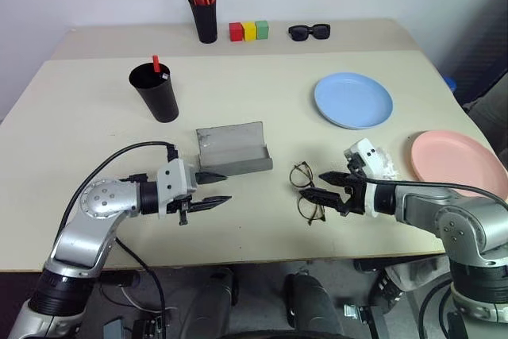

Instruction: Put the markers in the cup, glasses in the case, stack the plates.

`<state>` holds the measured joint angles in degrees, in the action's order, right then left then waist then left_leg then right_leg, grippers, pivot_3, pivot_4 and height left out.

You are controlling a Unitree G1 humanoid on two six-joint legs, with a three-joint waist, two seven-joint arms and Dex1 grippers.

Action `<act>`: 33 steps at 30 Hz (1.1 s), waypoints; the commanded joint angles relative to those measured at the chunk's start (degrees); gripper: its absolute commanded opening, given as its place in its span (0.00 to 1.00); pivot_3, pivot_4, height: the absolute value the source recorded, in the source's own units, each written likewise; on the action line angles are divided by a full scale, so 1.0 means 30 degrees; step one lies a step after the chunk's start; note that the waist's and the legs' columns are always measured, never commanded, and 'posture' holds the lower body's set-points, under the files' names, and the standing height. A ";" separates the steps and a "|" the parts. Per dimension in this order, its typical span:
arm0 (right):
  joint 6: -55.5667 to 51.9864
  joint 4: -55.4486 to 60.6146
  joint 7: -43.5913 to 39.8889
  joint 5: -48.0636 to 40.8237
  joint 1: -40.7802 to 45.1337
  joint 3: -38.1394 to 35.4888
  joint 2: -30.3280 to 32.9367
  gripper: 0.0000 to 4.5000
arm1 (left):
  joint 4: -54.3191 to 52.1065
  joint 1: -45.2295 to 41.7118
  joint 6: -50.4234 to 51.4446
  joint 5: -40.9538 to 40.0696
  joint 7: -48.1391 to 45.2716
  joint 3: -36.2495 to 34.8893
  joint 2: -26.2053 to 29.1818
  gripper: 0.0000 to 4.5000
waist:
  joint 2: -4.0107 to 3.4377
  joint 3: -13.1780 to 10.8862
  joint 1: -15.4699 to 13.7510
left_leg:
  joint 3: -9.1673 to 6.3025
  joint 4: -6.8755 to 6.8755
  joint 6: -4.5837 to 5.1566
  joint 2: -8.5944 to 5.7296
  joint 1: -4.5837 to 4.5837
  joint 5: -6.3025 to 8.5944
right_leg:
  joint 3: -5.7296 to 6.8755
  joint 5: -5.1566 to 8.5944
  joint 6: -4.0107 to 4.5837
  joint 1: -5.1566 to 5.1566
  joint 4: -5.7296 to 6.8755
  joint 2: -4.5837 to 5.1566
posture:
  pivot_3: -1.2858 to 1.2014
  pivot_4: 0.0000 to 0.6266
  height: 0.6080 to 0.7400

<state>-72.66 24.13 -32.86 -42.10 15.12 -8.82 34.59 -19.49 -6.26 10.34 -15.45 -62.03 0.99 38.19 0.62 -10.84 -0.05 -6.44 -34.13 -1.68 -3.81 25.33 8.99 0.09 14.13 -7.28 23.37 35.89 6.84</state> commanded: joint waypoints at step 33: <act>1.3204 -0.8605 -0.6848 0.8057 1.3995 1.1291 -0.1706 0.01 | 0.1756 0.4228 -0.2953 -0.2064 0.6843 -0.4978 -0.4114 0.44 | -0.0044 0.0006 0.0475 | 0.0116 0.0064 0.0010 0.0070 0.0001 0.0008 | 0.0006 -0.0040 0.0041 0.0021 -0.0110 -0.0046 | 0.52 0.24 1.00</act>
<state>-39.32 2.51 -49.50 -21.24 54.62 22.29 31.09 -13.56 5.95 3.17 -21.74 -41.82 -12.83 25.73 0.48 -10.82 1.38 -6.06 -33.93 -1.65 -3.57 25.33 9.01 0.12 14.01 -7.16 23.45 35.57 6.63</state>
